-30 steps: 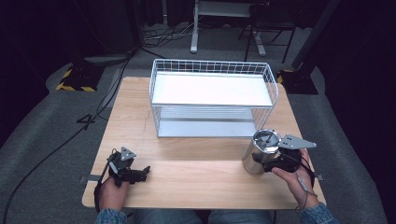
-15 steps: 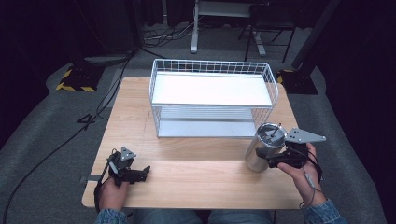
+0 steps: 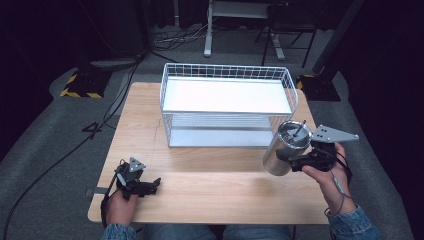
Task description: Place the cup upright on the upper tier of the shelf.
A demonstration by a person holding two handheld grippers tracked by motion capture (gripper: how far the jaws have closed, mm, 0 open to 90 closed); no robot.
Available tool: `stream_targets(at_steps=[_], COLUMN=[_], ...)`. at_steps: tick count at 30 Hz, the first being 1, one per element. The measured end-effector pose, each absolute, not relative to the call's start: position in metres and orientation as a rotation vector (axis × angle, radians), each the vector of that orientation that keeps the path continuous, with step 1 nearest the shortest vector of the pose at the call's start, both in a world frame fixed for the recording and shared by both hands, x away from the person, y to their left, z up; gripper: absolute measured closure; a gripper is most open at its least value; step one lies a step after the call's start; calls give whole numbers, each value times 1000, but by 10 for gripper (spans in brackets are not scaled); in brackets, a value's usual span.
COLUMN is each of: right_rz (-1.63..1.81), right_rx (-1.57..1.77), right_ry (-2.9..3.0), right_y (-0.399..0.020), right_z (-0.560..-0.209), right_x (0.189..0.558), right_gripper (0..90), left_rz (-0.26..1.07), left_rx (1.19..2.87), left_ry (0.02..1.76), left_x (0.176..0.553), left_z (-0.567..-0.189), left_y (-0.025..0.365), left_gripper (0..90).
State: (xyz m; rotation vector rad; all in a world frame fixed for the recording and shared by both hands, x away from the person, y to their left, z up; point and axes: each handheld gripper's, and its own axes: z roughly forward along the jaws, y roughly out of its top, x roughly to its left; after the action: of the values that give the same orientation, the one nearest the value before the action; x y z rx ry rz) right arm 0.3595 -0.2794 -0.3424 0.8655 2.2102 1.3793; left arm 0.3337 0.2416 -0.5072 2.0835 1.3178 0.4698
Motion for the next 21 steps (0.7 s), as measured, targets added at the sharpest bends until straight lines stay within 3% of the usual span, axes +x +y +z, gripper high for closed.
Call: stream_targets(at_steps=[21], right_rz=[1403], right_rx=[843], right_ry=[2179], right_y=[-264], right_z=[-289], right_x=[374], right_gripper=[37], left_rz=[475], left_rx=[2083], left_ry=[1319], left_x=[334], left_z=[-507], left_y=[242], left_gripper=[0])
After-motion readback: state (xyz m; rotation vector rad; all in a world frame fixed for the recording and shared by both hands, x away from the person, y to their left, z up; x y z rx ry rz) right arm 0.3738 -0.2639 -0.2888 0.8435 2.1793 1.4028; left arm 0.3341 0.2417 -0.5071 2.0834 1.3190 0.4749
